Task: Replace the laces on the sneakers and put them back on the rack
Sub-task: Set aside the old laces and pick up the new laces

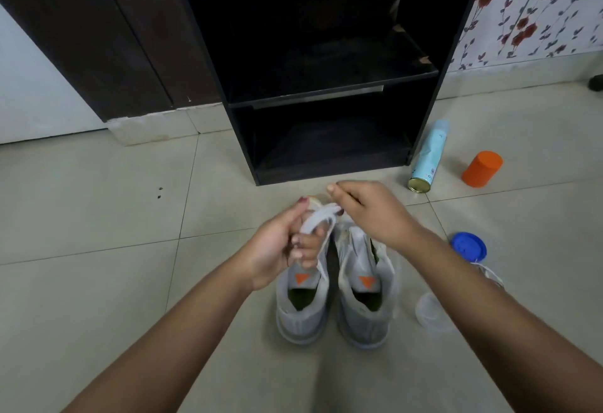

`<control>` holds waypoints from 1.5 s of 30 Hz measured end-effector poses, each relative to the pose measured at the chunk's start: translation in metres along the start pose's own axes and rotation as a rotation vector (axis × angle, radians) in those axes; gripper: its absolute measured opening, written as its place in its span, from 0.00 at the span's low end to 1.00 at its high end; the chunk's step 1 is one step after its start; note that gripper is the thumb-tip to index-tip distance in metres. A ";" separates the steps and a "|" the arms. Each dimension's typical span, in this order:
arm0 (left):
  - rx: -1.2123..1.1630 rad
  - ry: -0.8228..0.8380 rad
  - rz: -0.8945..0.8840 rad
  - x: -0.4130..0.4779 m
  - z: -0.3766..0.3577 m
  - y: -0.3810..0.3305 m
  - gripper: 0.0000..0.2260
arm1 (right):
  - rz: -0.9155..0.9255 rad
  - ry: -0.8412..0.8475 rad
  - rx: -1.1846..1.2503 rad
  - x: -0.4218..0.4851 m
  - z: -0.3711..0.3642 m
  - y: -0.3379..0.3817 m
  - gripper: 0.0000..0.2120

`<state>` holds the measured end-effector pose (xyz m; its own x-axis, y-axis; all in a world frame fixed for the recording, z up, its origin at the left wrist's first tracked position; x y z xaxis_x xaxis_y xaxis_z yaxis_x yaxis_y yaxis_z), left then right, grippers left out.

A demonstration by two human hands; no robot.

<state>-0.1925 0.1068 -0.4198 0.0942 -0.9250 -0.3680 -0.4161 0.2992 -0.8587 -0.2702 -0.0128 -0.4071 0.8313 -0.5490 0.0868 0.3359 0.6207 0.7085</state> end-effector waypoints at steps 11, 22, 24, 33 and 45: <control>0.872 -0.447 -0.431 0.007 0.025 0.003 0.22 | -0.037 0.333 -0.107 -0.044 -0.041 0.033 0.15; -0.261 -0.169 -0.162 0.003 -0.024 0.017 0.17 | -0.263 -0.039 0.937 -0.044 -0.051 0.014 0.16; -0.252 -0.125 -0.133 0.004 -0.027 0.022 0.17 | -0.393 -0.086 1.021 -0.048 -0.055 0.008 0.18; -0.187 -0.002 0.135 0.009 -0.024 0.043 0.11 | -0.415 -0.067 1.239 -0.073 -0.057 -0.014 0.07; 0.683 -0.418 -0.216 0.032 -0.024 0.071 0.18 | -0.724 -0.558 1.193 -0.113 -0.038 -0.076 0.09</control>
<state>-0.2410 0.0927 -0.4833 0.4932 -0.8557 -0.1567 0.2780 0.3257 -0.9037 -0.3735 0.0232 -0.4974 0.2847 -0.8363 -0.4685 -0.1876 -0.5279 0.8283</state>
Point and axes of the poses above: each hand's wrist, its own x-axis towards the middle knuckle, its own z-axis out of the back of the hand, y = z × x, the point moved 5 cm from there along x, towards the middle knuckle, and after that the axes turned 1 degree about -z, right-handed, at the moved point
